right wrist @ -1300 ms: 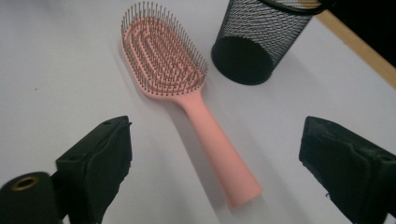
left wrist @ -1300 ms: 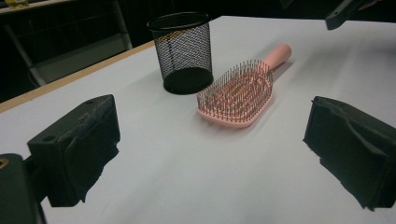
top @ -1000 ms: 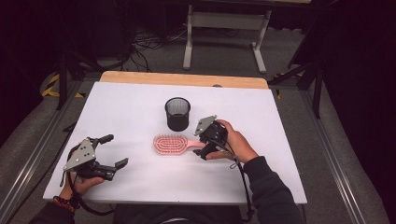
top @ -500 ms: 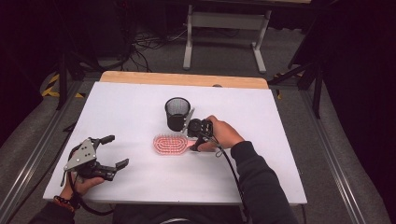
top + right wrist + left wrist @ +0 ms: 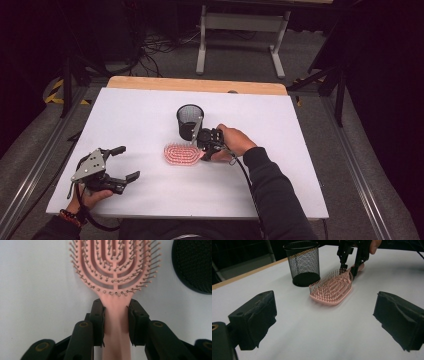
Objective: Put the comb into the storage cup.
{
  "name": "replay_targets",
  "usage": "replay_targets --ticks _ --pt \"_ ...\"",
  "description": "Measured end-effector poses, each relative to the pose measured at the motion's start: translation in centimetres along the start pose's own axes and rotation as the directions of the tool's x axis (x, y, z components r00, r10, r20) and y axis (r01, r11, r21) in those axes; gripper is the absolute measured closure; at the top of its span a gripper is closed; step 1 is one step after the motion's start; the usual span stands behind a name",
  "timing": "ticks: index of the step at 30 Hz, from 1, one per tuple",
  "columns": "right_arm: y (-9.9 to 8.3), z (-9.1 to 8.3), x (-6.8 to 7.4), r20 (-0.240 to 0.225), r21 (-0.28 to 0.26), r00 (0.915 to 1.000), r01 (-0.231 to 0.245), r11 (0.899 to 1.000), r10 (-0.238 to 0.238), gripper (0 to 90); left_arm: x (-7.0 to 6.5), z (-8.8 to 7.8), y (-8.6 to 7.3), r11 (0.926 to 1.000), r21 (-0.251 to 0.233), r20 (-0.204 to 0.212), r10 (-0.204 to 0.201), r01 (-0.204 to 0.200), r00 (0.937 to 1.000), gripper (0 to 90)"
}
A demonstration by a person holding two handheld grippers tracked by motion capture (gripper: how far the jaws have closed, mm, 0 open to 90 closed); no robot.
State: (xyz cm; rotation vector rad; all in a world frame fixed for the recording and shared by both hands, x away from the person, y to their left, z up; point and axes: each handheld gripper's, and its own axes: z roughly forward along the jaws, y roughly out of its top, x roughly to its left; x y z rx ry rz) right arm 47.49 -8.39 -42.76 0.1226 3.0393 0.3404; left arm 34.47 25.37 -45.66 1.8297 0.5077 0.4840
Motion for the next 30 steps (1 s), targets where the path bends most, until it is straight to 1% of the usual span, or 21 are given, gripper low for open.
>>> replay_targets --ticks 1,3,5,6,9,11,13,14,15,16,17,18,19,21,23,25,26,27,28,29,30 --pt "-0.1 0.0 0.1 0.005 -0.003 1.0 0.003 1.0 -0.003 69.3 -0.1 0.1 0.0 1.0 0.001 0.0 -0.002 0.002 1.0 5.5" --pt "-0.3 0.0 0.3 0.014 -0.026 0.9999 -0.003 1.0 0.003 69.4 -0.1 0.2 0.1 1.0 0.005 -0.007 0.006 -0.006 1.0 5.5" --pt "-0.5 -0.1 0.3 0.019 -0.038 0.9998 -0.004 0.999 0.005 69.4 0.0 0.2 0.1 1.0 0.0 -0.008 0.0 0.0 1.0 5.6" --pt "-1.1 -0.1 0.5 0.029 -0.077 0.9994 -0.014 0.997 0.016 69.5 0.1 0.3 0.1 1.0 0.003 -0.01 0.0 0.0 1.0 5.6" --pt "-1.9 -0.1 0.7 0.052 -0.137 0.9977 -0.038 0.99 0.045 69.5 0.2 0.7 -0.1 0.9999 0.009 -0.011 -0.011 0.011 0.9999 5.6" --pt "-2.3 -0.2 0.9 0.071 -0.174 0.9953 -0.052 0.983 0.065 69.5 0.1 0.6 0.0 0.9999 0.009 -0.014 -0.011 0.011 0.9999 5.7" --pt "-2.7 -0.3 0.9 0.092 -0.219 0.9927 -0.056 0.974 0.078 69.5 0.0 0.4 0.1 1.0 0.003 -0.021 -0.009 0.009 0.9997 5.8" --pt "-2.9 -0.4 0.9 0.096 -0.242 0.9922 -0.054 0.969 0.079 69.5 0.0 0.3 0.1 0.9998 -0.004 -0.023 -0.018 0.018 0.9996 6.0" --pt "-3.1 -0.5 1.0 0.105 -0.282 0.9905 -0.056 0.958 0.089 69.5 0.0 0.2 0.1 0.9998 -0.007 -0.028 -0.019 0.019 0.9994 6.5" --pt "-3.3 -0.7 1.1 0.103 -0.305 0.9882 -0.077 0.949 0.113 69.5 0.0 0.2 0.2 0.9993 -0.024 -0.033 -0.029 0.028 0.999 7.1" --pt "-3.4 -0.7 1.3 0.113 -0.321 0.9863 -0.078 0.944 0.12 69.5 0.1 0.2 0.2 0.9989 -0.033 -0.037 -0.035 0.034 0.9987 7.3" --pt "-3.6 -0.8 1.5 0.133 -0.333 0.9823 -0.082 0.94 0.132 69.5 0.2 0.2 0.2 0.9986 -0.032 -0.036 -0.044 0.043 0.9984 7.3" --pt "-3.7 -0.9 1.7 0.137 -0.346 0.9806 -0.085 0.934 0.14 69.5 0.2 0.2 0.2 0.9975 -0.041 -0.03 -0.059 0.058 0.9978 7.3" --pt "-3.9 -0.9 2.1 0.142 -0.384 0.9777 -0.09 0.919 0.155 69.5 0.3 0.1 0.1 0.9969 -0.037 -0.029 -0.071 0.07 0.9971 7.3" --pt "-4.2 -0.9 2.5 0.156 -0.425 0.9709 -0.1 0.9 0.181 69.5 0.3 0.1 0.1 0.9967 -0.04 -0.034 -0.072 0.07 0.9968 7.1" --pt "-4.4 -0.9 2.9 0.168 -0.458 0.9657 -0.101 0.883 0.198 69.5 0.3 0.1 0.2 0.997 -0.036 -0.033 -0.07 0.069 0.997 6.9" --pt "-4.5 -0.9 3.1 0.182 -0.477 0.9608 -0.1 0.873 0.209 69.5 0.3 0.0 0.2 0.9968 -0.037 -0.032 -0.072 0.071 0.9969 6.9" --pt "-4.6 -0.9 3.3 0.188 -0.493 0.9578 -0.099 0.864 0.217 69.5 0.2 0.1 0.2 0.9967 -0.045 -0.035 -0.07 0.068 0.997 7.4" --pt "-4.6 -0.9 3.3 0.188 -0.493 0.9578 -0.099 0.864 0.217 69.5 0.2 0.1 0.2 0.9967 -0.045 -0.035 -0.07 0.068 0.997 8.0" --pt "-4.7 -1.0 3.7 0.205 -0.514 0.9522 -0.092 0.853 0.226 69.5 0.2 0.0 0.2 0.997 -0.047 -0.039 -0.063 0.061 0.9973 8.2" --pt "-4.7 -1.0 3.9 0.216 -0.525 0.9481 -0.089 0.846 0.234 69.5 0.2 0.0 0.2 0.997 -0.047 -0.039 -0.063 0.061 0.9973 8.3"
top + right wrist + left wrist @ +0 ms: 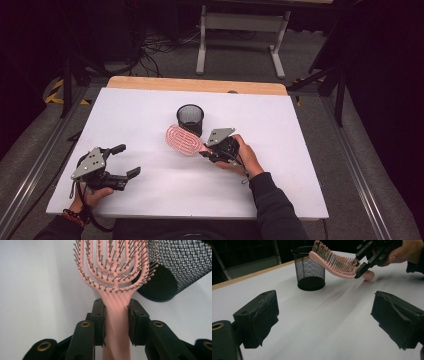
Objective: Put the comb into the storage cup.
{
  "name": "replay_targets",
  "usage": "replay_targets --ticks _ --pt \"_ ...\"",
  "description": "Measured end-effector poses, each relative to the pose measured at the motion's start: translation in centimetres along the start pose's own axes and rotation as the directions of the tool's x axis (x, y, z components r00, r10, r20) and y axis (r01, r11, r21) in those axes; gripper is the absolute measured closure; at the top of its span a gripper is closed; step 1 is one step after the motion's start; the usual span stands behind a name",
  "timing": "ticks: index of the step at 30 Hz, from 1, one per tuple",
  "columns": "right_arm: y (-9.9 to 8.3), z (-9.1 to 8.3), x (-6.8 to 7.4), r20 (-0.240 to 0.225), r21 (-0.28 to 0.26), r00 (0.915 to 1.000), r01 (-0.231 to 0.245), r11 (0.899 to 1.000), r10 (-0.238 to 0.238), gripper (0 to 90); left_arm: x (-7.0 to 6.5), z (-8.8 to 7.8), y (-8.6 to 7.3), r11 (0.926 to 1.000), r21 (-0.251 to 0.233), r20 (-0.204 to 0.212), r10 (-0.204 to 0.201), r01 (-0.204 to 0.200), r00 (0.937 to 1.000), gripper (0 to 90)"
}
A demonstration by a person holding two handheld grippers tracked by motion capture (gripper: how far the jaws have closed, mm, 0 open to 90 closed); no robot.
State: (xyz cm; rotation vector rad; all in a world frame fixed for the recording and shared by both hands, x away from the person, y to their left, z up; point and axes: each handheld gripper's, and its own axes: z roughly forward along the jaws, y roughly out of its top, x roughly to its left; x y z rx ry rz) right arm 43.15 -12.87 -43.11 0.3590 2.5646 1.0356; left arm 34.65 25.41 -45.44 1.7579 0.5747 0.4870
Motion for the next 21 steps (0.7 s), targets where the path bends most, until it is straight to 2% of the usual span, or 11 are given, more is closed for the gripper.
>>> replay_targets --ticks 6,7,12,14,15,21 --pt "0.2 -0.5 0.8 0.038 -0.052 0.9993 0.006 0.999 -0.004 69.5 0.0 -0.1 0.1 1.0 -0.002 0.003 0.006 -0.006 1.0 8.4" --pt "0.2 -0.7 1.0 0.047 -0.079 0.9989 0.001 0.997 0.003 69.5 0.0 0.0 0.2 1.0 -0.004 0.007 0.003 -0.003 1.0 8.5" --pt "0.3 -1.0 1.2 0.06 -0.115 0.9981 -0.005 0.993 0.012 69.5 -0.2 0.3 0.5 0.9996 -0.018 0.021 -0.02 0.021 0.9996 9.1" --pt "0.4 -1.1 1.3 0.061 -0.139 0.9979 -0.011 0.99 0.019 69.5 -0.3 0.4 0.9 0.999 -0.019 0.031 -0.039 0.039 0.9988 9.4" --pt "0.5 -1.2 1.5 0.062 -0.152 0.9979 -0.011 0.988 0.021 69.5 -0.4 0.7 1.3 0.9976 -0.036 0.039 -0.058 0.059 0.9976 9.1" --pt "0.9 -1.3 2.2 0.074 -0.191 0.9971 -0.006 0.982 0.021 69.5 -0.9 1.9 2.6 0.9971 -0.047 0.031 -0.058 0.06 0.9978 7.3"
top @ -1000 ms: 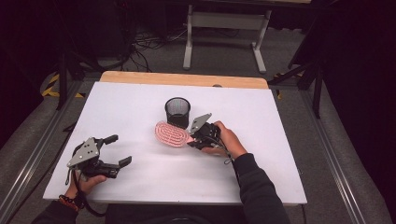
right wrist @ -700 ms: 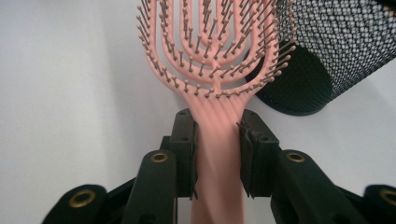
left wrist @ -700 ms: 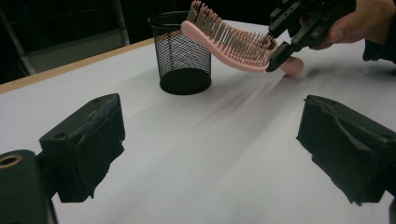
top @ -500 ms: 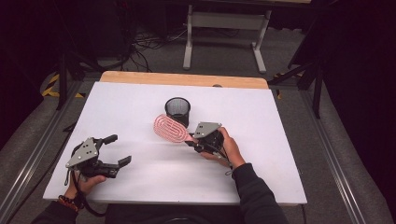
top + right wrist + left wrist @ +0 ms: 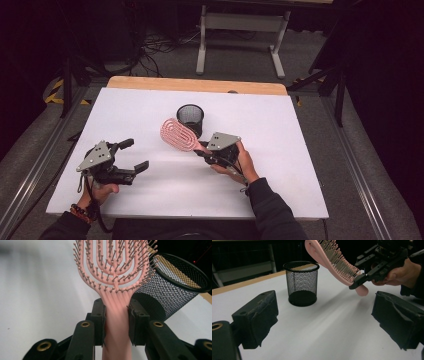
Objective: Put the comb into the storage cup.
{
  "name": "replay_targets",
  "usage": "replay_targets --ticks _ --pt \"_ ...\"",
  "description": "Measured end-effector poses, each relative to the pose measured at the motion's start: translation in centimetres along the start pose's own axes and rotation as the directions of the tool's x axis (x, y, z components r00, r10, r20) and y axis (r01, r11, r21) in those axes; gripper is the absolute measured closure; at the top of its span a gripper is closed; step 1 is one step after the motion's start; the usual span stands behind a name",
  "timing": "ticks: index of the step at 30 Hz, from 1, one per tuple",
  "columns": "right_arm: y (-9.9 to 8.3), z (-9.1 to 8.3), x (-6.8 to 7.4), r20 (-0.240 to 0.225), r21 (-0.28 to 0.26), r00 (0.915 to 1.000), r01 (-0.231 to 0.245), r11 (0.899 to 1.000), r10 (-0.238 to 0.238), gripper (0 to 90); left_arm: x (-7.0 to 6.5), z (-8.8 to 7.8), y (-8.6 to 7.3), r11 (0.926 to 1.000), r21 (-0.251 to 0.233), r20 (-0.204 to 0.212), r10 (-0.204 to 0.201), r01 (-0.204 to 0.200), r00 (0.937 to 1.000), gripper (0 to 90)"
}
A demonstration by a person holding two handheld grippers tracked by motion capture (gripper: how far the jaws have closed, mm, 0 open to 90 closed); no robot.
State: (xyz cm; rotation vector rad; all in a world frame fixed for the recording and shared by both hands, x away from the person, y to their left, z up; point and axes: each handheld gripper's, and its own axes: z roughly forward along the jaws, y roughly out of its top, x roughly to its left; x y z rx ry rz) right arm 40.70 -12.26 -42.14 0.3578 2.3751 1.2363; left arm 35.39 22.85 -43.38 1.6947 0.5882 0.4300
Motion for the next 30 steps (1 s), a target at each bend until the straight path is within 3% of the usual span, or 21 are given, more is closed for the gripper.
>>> replay_targets --ticks 4,6,10,15,20,25,30 --pt "0.1 0.1 0.3 0.003 -0.01 1.0 0.009 1.0 -0.009 69.5 -0.3 0.7 0.7 0.9999 -0.011 -0.024 -0.006 0.006 0.9997 9.8" --pt "0.2 0.2 0.6 0.016 -0.017 0.9998 0.012 1.0 -0.011 69.5 -0.4 1.7 1.3 0.9987 -0.031 -0.007 -0.041 0.041 0.9991 10.4" --pt "0.3 0.2 0.8 0.03 -0.033 0.9994 0.015 0.999 -0.014 69.5 -0.5 3.1 2.1 0.9969 -0.035 0.001 -0.07 0.07 0.9975 9.8" --pt "0.3 0.2 1.0 0.051 -0.057 0.9987 0.008 0.998 -0.005 69.5 -0.7 5.2 2.5 0.9899 -0.05 0.04 -0.131 0.132 0.9906 10.1" --pt "0.4 0.1 1.4 0.082 -0.069 0.9965 0.022 0.997 -0.016 69.5 -1.7 7.0 3.1 0.9901 -0.055 0.044 -0.127 0.129 0.991 11.9" --pt "0.6 0.1 1.8 0.13 -0.098 0.9914 0.027 0.995 -0.014 69.5 -2.5 8.3 3.6 0.9873 -0.086 0.007 -0.134 0.134 0.991 21.4" --pt "0.6 0.2 2.1 0.162 -0.114 0.9868 0.029 0.993 -0.01 69.5 -2.6 8.7 3.8 0.9779 -0.126 -0.012 -0.169 0.167 0.9855 38.5"
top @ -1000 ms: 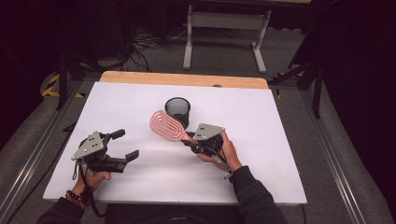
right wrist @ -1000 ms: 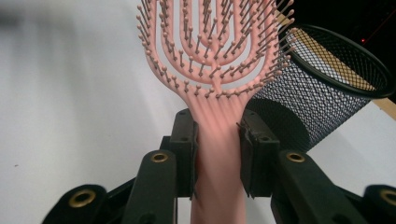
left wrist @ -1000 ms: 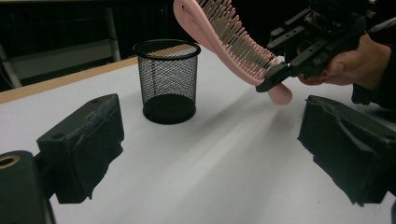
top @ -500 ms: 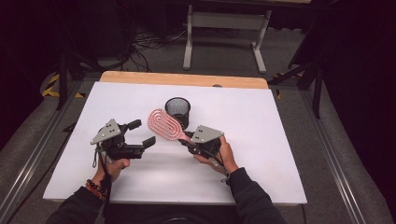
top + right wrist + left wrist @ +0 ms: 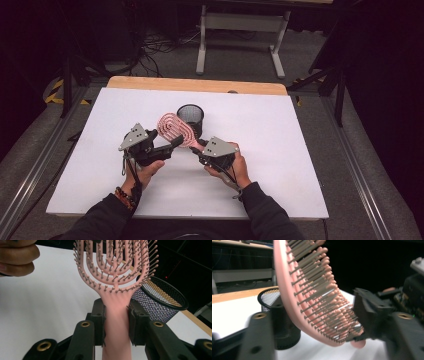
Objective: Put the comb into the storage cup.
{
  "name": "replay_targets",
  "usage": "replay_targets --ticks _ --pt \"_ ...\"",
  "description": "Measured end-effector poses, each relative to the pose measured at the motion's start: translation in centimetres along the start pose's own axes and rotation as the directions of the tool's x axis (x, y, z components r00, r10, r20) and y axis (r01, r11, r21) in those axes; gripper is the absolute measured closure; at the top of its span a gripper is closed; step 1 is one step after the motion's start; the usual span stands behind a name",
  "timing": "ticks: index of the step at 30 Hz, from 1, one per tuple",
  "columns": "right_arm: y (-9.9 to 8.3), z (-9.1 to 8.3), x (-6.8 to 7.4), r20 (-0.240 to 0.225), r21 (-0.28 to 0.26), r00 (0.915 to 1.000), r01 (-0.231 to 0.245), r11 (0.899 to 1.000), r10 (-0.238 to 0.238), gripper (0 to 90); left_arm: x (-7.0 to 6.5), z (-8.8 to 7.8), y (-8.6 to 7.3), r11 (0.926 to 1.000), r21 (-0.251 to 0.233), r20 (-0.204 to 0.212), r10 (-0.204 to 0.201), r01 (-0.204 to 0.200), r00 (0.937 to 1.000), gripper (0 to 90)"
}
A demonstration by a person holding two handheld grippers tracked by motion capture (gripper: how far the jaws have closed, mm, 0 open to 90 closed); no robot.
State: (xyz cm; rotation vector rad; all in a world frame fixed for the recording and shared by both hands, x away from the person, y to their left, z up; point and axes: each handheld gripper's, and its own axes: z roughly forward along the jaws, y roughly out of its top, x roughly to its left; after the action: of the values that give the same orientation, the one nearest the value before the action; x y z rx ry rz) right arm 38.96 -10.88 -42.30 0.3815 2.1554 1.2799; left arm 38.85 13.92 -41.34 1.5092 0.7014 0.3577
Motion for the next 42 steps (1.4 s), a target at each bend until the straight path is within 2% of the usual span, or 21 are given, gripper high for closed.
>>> replay_targets --ticks 5,7,10,18,23,34,42 --pt "0.0 0.0 0.4 0.035 -0.017 0.9994 0.006 1.0 -0.005 69.5 0.0 -0.2 0.4 0.9991 -0.043 0.002 -0.007 0.007 1.0 50.6" --pt "0.1 0.0 0.5 0.044 -0.022 0.999 0.005 1.0 -0.004 69.5 0.1 -0.3 0.5 0.9979 -0.061 0.032 -0.02 0.022 0.9993 53.0" --pt "0.1 0.0 0.7 0.06 -0.032 0.9982 0.002 0.999 0.0 69.5 0.3 -0.3 0.6 0.9963 -0.074 0.042 -0.04 0.043 0.9983 54.8" --pt "-0.1 0.0 0.7 0.087 -0.042 0.9962 -0.001 0.999 0.005 69.5 0.1 0.1 1.0 0.9955 -0.084 0.074 -0.037 0.043 0.9966 59.3" --pt "-0.2 -0.1 0.6 0.088 -0.053 0.996 -0.009 0.999 0.014 69.6 0.0 0.3 1.3 0.9941 -0.094 0.095 -0.046 0.055 0.9944 61.1" --pt "-0.2 -0.1 0.5 0.109 -0.066 0.9938 -0.015 0.998 0.022 69.3 -0.5 0.6 1.8 0.9958 -0.09 0.102 -0.009 0.018 0.9947 62.8" --pt "-0.1 -0.2 0.7 0.093 -0.076 0.9955 -0.008 0.997 0.015 64.9 -0.9 0.7 2.4 0.9963 -0.082 0.101 0.033 -0.025 0.9944 63.4"
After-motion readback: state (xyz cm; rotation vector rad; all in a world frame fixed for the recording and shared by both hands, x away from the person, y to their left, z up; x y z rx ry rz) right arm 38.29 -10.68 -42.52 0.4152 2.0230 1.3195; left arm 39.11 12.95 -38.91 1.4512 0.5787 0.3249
